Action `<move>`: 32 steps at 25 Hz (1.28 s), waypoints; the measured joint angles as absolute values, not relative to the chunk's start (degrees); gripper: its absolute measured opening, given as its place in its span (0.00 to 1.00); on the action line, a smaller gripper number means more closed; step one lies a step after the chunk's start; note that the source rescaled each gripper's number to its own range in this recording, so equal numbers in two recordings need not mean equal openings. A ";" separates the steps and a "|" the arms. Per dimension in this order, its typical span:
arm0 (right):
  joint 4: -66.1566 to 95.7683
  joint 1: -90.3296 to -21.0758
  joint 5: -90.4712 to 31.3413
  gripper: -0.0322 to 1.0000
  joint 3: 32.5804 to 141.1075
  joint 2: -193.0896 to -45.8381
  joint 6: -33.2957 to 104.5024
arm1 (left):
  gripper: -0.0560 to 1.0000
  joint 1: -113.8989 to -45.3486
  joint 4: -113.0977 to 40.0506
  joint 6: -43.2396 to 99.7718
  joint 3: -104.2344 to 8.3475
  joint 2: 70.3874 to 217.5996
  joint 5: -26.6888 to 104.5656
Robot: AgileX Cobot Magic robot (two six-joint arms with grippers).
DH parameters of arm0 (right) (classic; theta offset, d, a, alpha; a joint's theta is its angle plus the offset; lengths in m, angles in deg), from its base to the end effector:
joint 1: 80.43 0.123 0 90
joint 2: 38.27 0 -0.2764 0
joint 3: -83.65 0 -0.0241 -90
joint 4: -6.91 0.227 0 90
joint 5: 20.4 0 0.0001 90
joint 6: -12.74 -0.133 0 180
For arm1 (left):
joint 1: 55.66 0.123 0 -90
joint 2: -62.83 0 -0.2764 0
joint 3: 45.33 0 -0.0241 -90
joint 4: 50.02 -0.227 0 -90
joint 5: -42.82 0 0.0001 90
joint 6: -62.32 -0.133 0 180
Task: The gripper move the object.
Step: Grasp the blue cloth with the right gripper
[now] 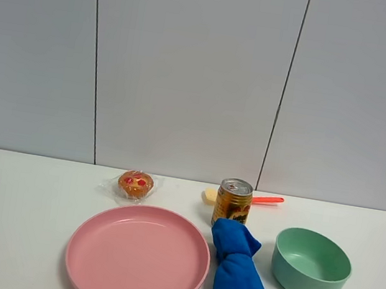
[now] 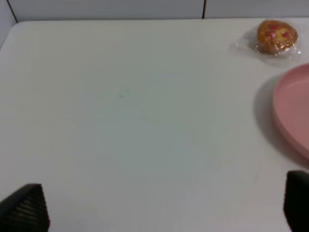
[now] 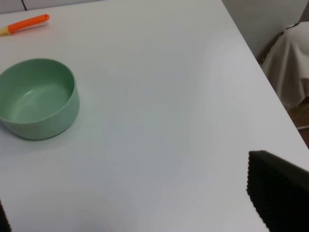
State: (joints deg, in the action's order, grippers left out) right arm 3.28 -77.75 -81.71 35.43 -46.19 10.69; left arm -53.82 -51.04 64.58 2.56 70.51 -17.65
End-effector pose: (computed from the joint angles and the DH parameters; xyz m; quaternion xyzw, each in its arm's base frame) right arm 0.0195 -0.0065 0.2464 -0.0033 0.8543 -0.0102 0.5197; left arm 0.0191 0.0027 0.2497 -0.0307 0.8476 0.0070 0.5296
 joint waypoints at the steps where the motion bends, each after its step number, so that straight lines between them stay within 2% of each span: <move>1: 3.28 -77.75 -81.71 1.00 35.43 -46.19 10.69 | 1.00 -53.82 -51.04 64.58 2.56 70.51 -17.65; 32: 5.59 -77.55 -81.10 1.00 35.43 -46.19 9.86 | 1.00 -53.82 -50.99 64.53 2.56 70.51 -17.65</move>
